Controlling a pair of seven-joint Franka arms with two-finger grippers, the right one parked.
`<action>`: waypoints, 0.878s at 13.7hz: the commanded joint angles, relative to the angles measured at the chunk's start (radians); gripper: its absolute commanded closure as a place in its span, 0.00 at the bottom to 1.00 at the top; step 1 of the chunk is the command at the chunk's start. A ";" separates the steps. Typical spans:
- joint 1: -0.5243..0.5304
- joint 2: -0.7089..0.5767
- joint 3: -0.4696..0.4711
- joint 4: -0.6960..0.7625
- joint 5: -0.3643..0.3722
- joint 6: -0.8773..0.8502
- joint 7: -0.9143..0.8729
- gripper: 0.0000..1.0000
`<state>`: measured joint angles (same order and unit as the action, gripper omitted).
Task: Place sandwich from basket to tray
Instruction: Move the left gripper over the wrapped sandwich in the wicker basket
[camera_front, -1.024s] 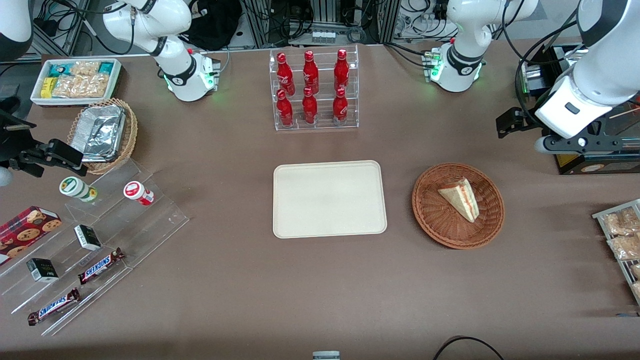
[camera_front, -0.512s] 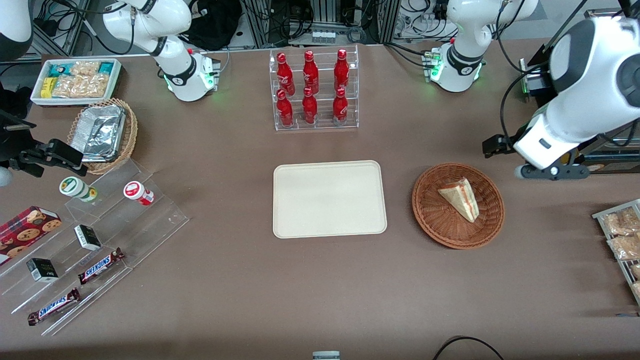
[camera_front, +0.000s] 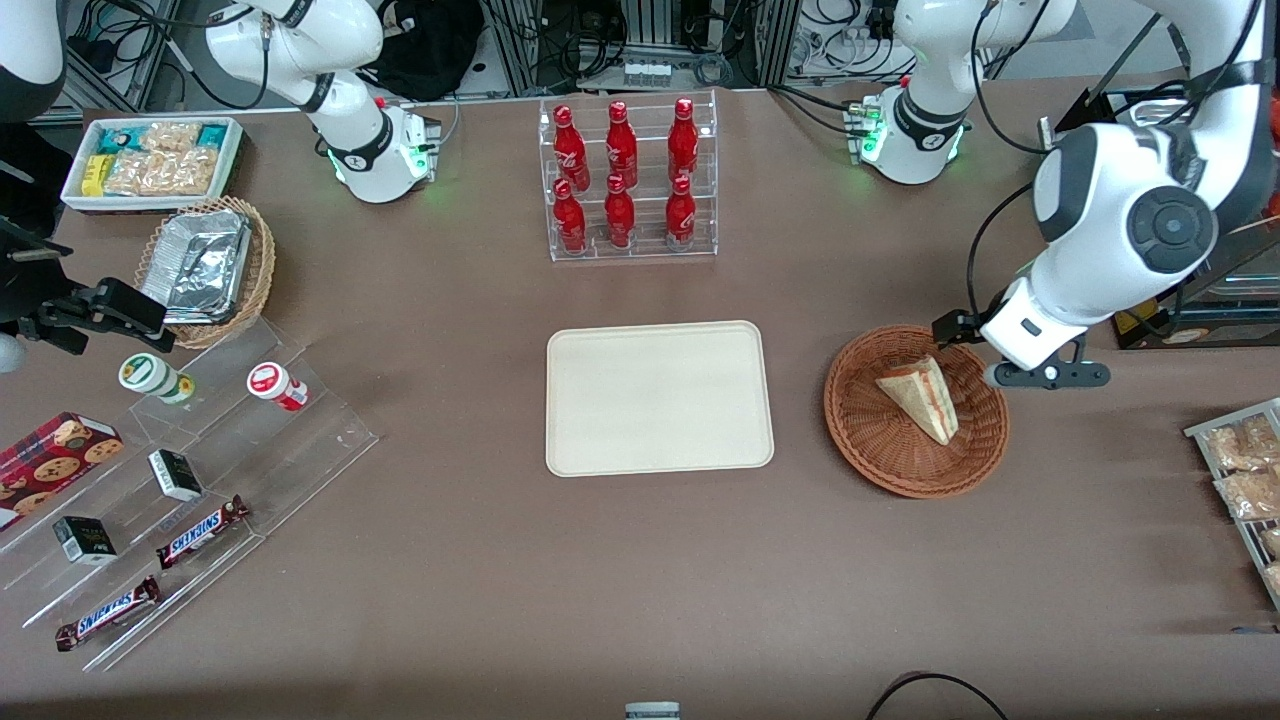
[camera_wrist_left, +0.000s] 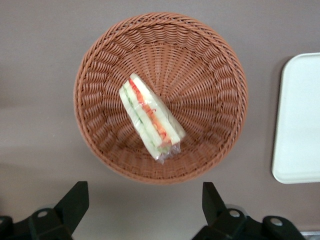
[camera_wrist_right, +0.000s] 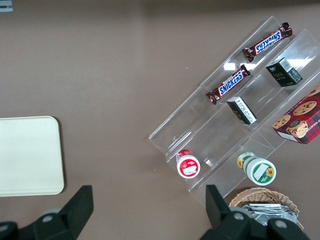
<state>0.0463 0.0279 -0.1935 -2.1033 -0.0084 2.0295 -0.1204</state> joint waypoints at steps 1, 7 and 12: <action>0.014 -0.020 -0.008 -0.116 -0.002 0.147 -0.054 0.00; 0.004 0.006 -0.011 -0.150 -0.001 0.216 -0.439 0.00; 0.000 0.047 -0.012 -0.176 -0.001 0.313 -0.701 0.00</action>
<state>0.0457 0.0606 -0.1992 -2.2688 -0.0086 2.3033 -0.7240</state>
